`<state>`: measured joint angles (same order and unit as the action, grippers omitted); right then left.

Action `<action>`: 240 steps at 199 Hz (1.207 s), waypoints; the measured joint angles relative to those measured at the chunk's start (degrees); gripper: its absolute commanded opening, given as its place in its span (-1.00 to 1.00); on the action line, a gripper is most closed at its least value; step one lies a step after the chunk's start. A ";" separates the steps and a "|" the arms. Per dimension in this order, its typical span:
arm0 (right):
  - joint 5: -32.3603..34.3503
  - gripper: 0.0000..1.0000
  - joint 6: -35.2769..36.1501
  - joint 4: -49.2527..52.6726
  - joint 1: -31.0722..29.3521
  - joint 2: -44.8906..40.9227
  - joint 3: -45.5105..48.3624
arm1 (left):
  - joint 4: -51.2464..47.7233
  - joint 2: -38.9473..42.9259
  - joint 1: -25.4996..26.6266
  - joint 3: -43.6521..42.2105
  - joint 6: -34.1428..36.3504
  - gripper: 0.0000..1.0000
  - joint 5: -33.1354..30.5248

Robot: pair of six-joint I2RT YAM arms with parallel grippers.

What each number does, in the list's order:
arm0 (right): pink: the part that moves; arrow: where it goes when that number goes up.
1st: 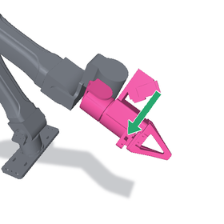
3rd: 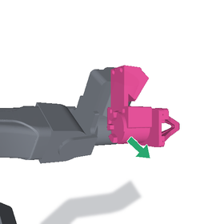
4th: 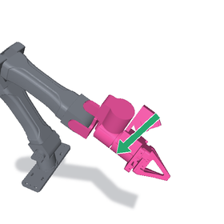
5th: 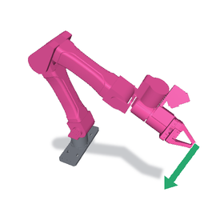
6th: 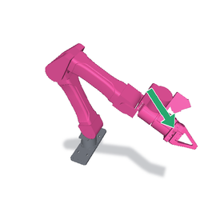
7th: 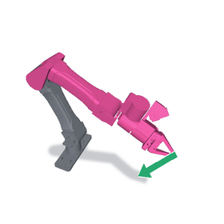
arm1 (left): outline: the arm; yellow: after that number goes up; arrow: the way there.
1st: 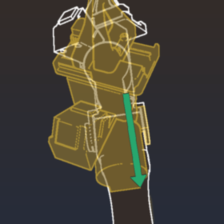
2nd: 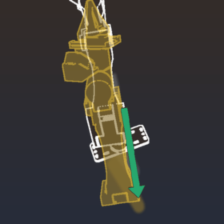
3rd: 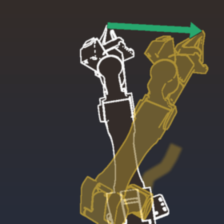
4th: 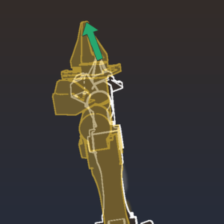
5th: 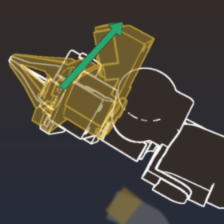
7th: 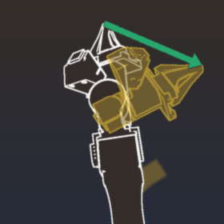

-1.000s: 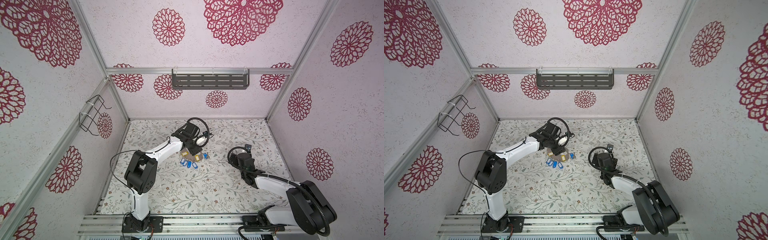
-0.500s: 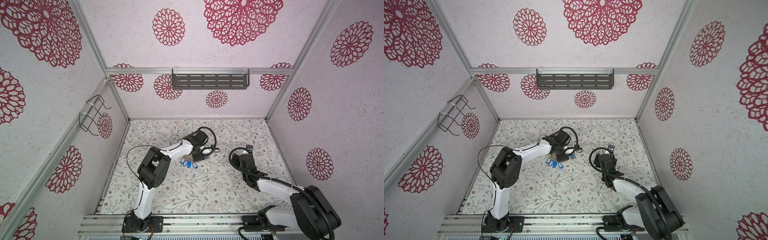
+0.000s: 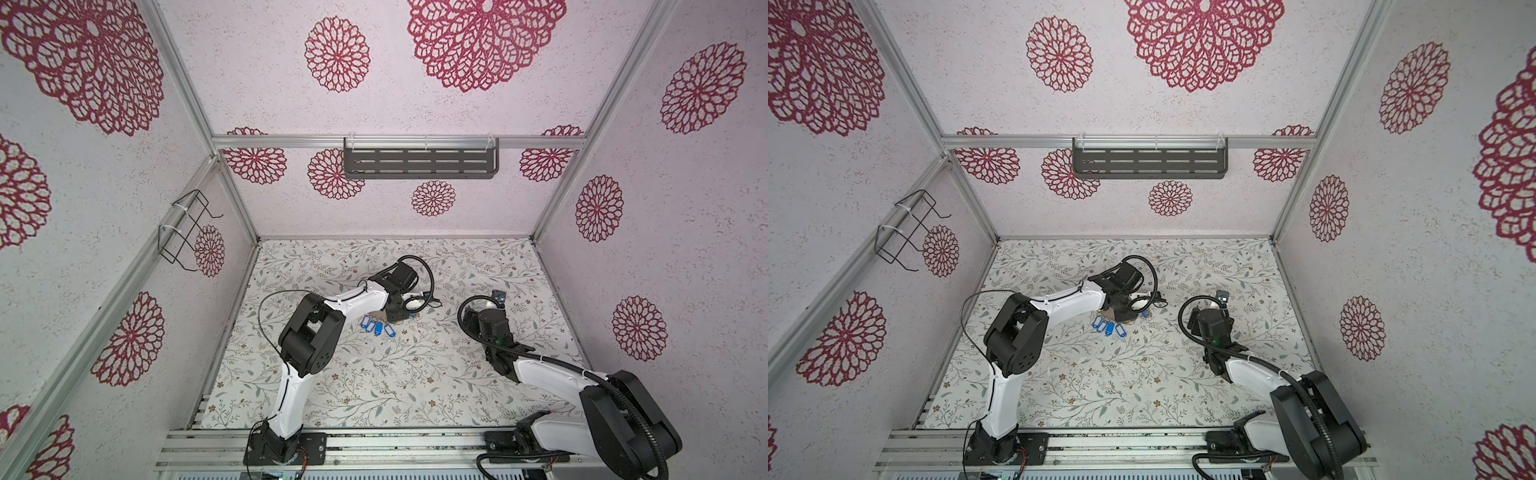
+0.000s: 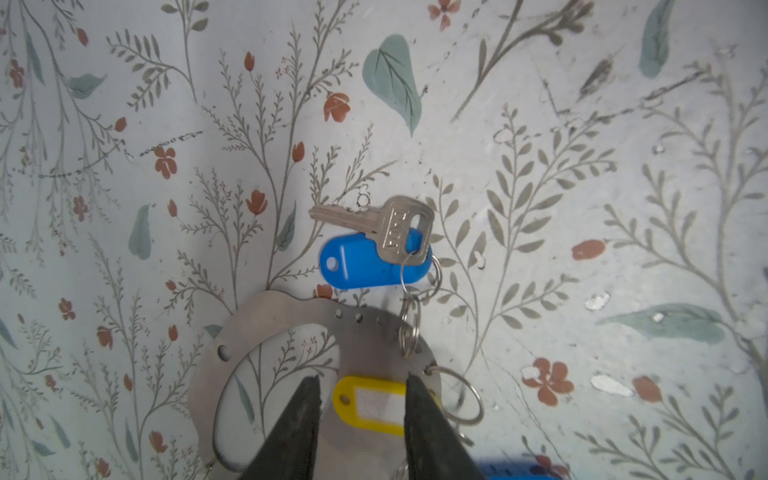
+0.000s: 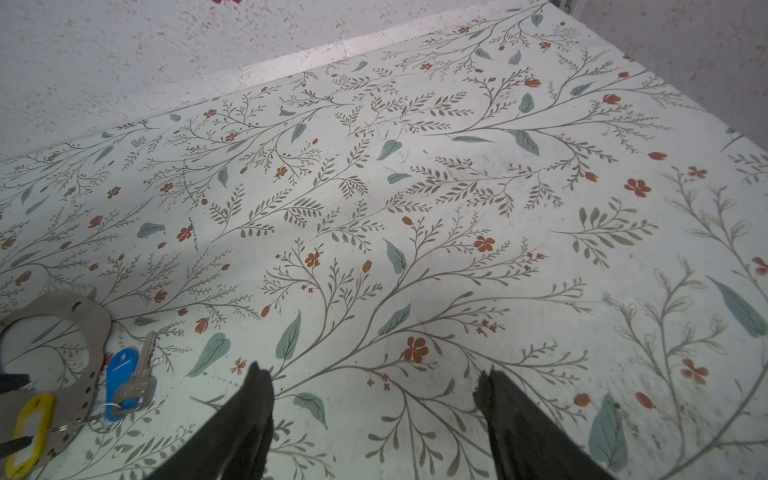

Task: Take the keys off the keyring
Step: 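Grasp the edge of the steel plate with the left gripper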

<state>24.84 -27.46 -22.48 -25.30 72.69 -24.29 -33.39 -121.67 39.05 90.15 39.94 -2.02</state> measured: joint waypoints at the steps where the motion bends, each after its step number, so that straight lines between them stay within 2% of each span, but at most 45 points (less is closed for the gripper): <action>1: 0.02 0.63 0.00 0.00 0.00 0.00 0.00 | 0.04 0.00 0.00 0.00 0.00 -0.24 0.02; 129: 0.02 0.62 0.00 0.00 0.02 0.11 0.00 | 1.18 -2.25 0.59 0.22 -0.11 -0.24 1.38; 180: 0.02 0.62 0.02 0.00 0.00 0.11 0.00 | 1.51 -2.67 0.66 0.57 -0.07 -0.15 1.36; 240: 0.04 0.62 0.02 0.02 0.00 0.11 0.00 | 1.81 -3.21 0.94 1.16 -0.02 -0.27 1.33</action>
<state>24.88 -27.44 -22.46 -25.30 72.79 -24.29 -31.57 -124.88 39.99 91.31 39.92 -0.69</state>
